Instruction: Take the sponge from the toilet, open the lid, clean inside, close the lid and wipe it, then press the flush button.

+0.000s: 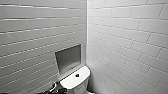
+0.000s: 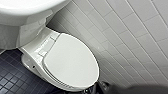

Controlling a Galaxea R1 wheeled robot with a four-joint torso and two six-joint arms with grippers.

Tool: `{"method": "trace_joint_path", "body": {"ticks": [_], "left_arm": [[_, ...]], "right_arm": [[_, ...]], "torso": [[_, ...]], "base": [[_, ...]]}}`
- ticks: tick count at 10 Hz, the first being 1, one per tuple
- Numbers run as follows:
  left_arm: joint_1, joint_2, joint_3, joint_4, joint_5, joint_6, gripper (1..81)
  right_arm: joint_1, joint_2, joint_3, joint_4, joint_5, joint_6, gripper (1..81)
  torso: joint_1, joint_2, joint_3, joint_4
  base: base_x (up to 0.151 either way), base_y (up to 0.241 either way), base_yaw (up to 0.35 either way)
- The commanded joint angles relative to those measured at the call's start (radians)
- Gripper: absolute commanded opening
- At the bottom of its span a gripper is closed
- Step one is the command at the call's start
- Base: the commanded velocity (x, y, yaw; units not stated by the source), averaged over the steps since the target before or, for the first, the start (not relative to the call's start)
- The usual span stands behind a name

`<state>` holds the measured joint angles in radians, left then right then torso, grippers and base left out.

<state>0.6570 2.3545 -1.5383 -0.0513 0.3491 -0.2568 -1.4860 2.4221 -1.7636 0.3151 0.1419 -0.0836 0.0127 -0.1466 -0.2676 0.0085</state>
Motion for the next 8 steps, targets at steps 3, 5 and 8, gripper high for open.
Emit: {"method": "trace_joint_path", "body": {"ticks": [3,5,8], "left_arm": [[-0.269,0.045,-0.033,-0.065,0.082,-0.093,1.0],[-0.325,0.075,-0.089,-0.065,0.083,-0.156,1.0],[-0.402,0.121,-0.154,-0.067,0.083,-0.211,1.0]], "right_arm": [[0.046,-0.033,0.035,0.009,-0.053,0.002,1.0],[0.046,-0.032,0.038,0.010,-0.041,0.001,1.0],[0.048,-0.030,0.041,0.012,-0.038,0.002,1.0]], "torso": [[0.000,0.001,-0.094,0.000],[0.001,0.001,-0.135,0.000],[0.002,0.002,-0.186,0.000]], "base": [[0.000,0.000,0.000],[0.000,0.000,0.000],[0.000,0.000,0.000]]}}
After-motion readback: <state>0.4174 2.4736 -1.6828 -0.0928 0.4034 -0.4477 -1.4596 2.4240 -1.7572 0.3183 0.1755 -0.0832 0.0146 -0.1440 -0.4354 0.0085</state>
